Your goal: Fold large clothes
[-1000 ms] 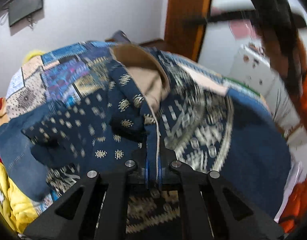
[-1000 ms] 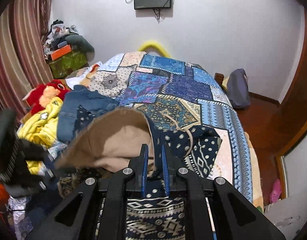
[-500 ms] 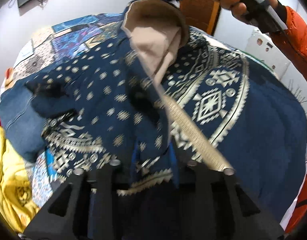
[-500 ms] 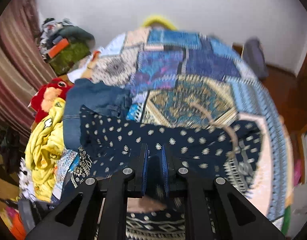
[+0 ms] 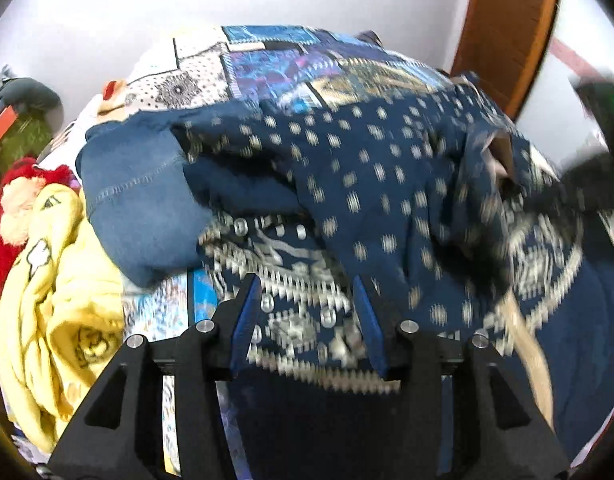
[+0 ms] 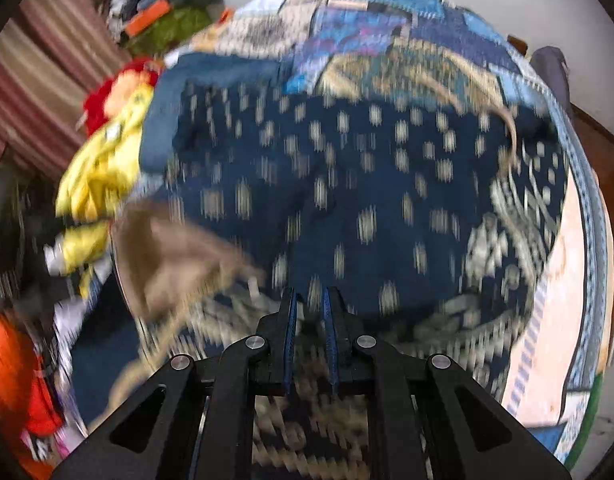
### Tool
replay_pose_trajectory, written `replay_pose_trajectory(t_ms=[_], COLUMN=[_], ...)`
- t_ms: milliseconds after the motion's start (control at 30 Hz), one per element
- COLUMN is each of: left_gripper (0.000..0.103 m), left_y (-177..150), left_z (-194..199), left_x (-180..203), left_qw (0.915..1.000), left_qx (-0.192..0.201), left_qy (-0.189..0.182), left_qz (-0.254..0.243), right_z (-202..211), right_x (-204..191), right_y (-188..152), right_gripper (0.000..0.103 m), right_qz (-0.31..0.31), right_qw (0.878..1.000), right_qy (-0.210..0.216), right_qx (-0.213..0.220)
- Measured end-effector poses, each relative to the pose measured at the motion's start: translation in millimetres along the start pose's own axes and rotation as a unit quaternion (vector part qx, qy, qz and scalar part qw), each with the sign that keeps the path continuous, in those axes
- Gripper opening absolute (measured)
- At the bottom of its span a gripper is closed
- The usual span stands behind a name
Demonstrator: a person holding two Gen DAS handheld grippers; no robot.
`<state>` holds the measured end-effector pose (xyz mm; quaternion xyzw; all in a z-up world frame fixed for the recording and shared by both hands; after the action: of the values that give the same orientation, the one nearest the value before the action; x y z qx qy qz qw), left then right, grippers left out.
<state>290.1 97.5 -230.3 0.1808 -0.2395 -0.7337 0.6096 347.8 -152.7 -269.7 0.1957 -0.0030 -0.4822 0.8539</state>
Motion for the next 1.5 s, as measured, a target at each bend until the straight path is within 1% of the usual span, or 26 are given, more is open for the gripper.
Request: replay_pose_trajectory(t_ms=[67, 133, 233, 333, 433, 500, 567, 633, 667, 800, 867, 933, 1033, 1067, 1133, 1200, 1233, 1267, 1300, 1333, 1367, 1433, 1500], left_gripper=[0.047, 0.047, 0.047, 0.047, 0.047, 0.047, 0.047, 0.047, 0.047, 0.047, 0.047, 0.047, 0.047, 0.047, 0.048, 0.050, 0.054, 0.055, 0.056, 0.056, 0.056, 0.056, 0.057], left_y=[17, 35, 64, 88, 98, 98, 93, 82, 76, 47, 33, 23, 16, 15, 16, 21, 22, 23, 24, 23, 21, 14, 2], left_z=[-7, -14, -34, -58, -57, -45, -34, -29, -28, -22, -17, -11, -2, 2, 9, 16, 16, 14, 9, 3, -6, -23, -41], left_x=[5, 17, 30, 42, 66, 88, 111, 134, 145, 173, 179, 175, 160, 151, 138, 117, 109, 99, 90, 83, 77, 69, 66], left_qw=[1.0000, 0.9997, 0.9986, 0.9957, 0.9893, 0.9834, 0.9762, 0.9686, 0.9665, 0.9644, 0.9646, 0.9648, 0.9679, 0.9707, 0.9760, 0.9833, 0.9858, 0.9891, 0.9913, 0.9931, 0.9944, 0.9958, 0.9963], left_qx=[0.006, 0.012, 0.015, 0.001, 0.000, 0.017, 0.023, 0.009, 0.002, -0.002, -0.001, 0.003, 0.000, 0.001, 0.011, 0.023, 0.026, 0.027, 0.025, 0.017, 0.005, -0.018, -0.042], left_qy=[-0.002, -0.006, -0.037, -0.085, -0.138, -0.165, -0.192, -0.218, -0.221, -0.193, -0.175, -0.166, -0.170, -0.165, -0.148, -0.126, -0.116, -0.101, -0.092, -0.084, -0.079, -0.064, -0.045], left_qz=[-0.006, -0.020, -0.034, -0.037, -0.048, -0.074, -0.098, -0.119, -0.130, -0.180, -0.198, -0.204, -0.186, -0.175, -0.159, -0.129, -0.118, -0.103, -0.091, -0.080, -0.071, -0.064, -0.061], right_z=[-3, 7, 30, 59, 88, 103, 121, 132, 136, 142, 135, 120, 91, 82, 61, 41, 29, 23, 12, 5, -1, 0, 1], right_x=[4, 11, 25, 34, 39, 40, 44, 46, 48, 46, 41, 32, 19, 15, 8, 4, 2, 1, 2, 3, 5, 9, 14], right_y=[-17, -24, -29, -35, -41, -42, -44, -43, -43, -37, -35, -29, -24, -23, -22, -22, -23, -24, -27, -29, -31, -35, -38], right_gripper=[0.010, 0.010, 0.010, 0.010, 0.010, 0.010, 0.010, 0.010, 0.010, 0.010, 0.010, 0.010, 0.010, 0.010, 0.010, 0.010, 0.010, 0.010, 0.010, 0.010, 0.010, 0.010, 0.010], right_qz=[-0.002, -0.021, -0.067, -0.080, -0.081, -0.085, -0.087, -0.090, -0.091, -0.097, -0.095, -0.085, -0.071, -0.067, -0.058, -0.056, -0.056, -0.055, -0.051, -0.049, -0.046, -0.046, -0.048], right_qw=[1.000, 1.000, 0.997, 0.994, 0.990, 0.988, 0.984, 0.981, 0.980, 0.977, 0.978, 0.981, 0.986, 0.987, 0.990, 0.993, 0.994, 0.994, 0.994, 0.994, 0.994, 0.994, 0.994], right_qy=[-0.007, -0.003, 0.019, 0.008, -0.025, -0.035, -0.048, -0.057, -0.059, -0.050, -0.045, -0.045, -0.044, -0.047, -0.048, -0.045, -0.050, -0.055, -0.072, -0.086, -0.091, -0.079, -0.085], right_qx=[-0.009, 0.009, 0.039, 0.076, 0.111, 0.126, 0.146, 0.161, 0.167, 0.183, 0.179, 0.168, 0.143, 0.135, 0.117, 0.096, 0.082, 0.075, 0.061, 0.049, 0.043, 0.054, 0.051])
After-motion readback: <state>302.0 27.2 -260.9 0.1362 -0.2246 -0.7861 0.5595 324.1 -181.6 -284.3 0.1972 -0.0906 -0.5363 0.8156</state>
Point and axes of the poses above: each gripper's, at about its wrist camera, not at the fingertips, and z roughly against the way its jaws point, x to its right, y to its top, the point moved 2 cm from there along -z, roughly the way its jaws point
